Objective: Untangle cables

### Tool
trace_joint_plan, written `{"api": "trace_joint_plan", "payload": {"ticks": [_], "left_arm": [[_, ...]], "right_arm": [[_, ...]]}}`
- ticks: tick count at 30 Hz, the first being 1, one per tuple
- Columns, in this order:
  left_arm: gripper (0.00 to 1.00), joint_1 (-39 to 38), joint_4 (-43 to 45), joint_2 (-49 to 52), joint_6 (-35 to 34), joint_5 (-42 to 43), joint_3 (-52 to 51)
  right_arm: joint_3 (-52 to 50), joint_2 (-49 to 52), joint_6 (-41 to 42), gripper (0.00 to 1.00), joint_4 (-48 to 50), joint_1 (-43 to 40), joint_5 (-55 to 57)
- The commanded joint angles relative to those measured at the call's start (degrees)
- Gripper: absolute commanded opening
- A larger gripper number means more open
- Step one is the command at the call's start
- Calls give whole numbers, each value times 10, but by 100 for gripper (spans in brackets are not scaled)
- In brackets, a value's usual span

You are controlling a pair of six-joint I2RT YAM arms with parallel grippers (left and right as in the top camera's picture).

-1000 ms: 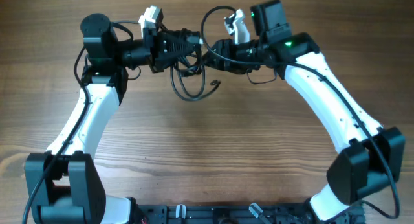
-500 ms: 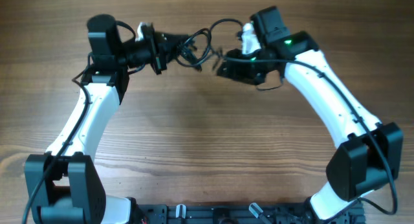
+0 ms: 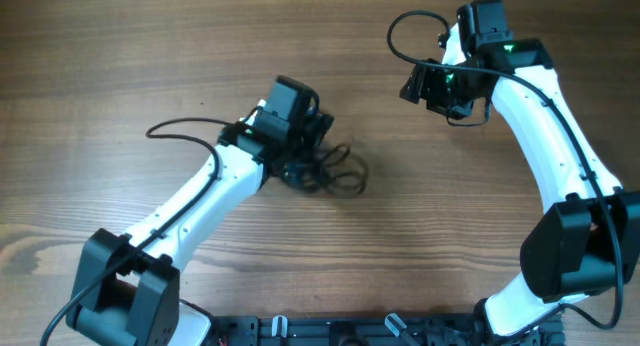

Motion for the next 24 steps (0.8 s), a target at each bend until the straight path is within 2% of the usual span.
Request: {"api": "trace_joint_plan", "payload": {"ticks": [1, 5, 8, 9, 12, 16, 21, 22, 24], "left_arm": [[100, -2, 2, -3, 141, -28, 4], [100, -2, 6, -3, 346, 31, 4], [97, -2, 2, -3, 470, 92, 4], [94, -2, -9, -3, 492, 92, 4], [87, 13, -22, -3, 504, 76, 4], [80, 39, -35, -5, 502, 102, 16], [75, 41, -118, -8, 502, 105, 66], [75, 40, -131, -8, 489, 105, 66], [68, 40, -172, -1, 459, 95, 66]], "right_arm": [[-2, 7, -15, 62, -2, 4, 9], [-2, 7, -17, 62, -3, 4, 9], [-2, 7, -18, 62, -3, 4, 9], [-2, 7, -19, 62, -3, 4, 9], [-2, 7, -26, 62, -3, 4, 7], [-2, 7, -28, 63, -3, 4, 7], [-2, 7, -27, 66, -2, 4, 7], [-2, 7, -28, 66, -2, 4, 7], [-2, 7, -28, 66, 0, 4, 7]]}}
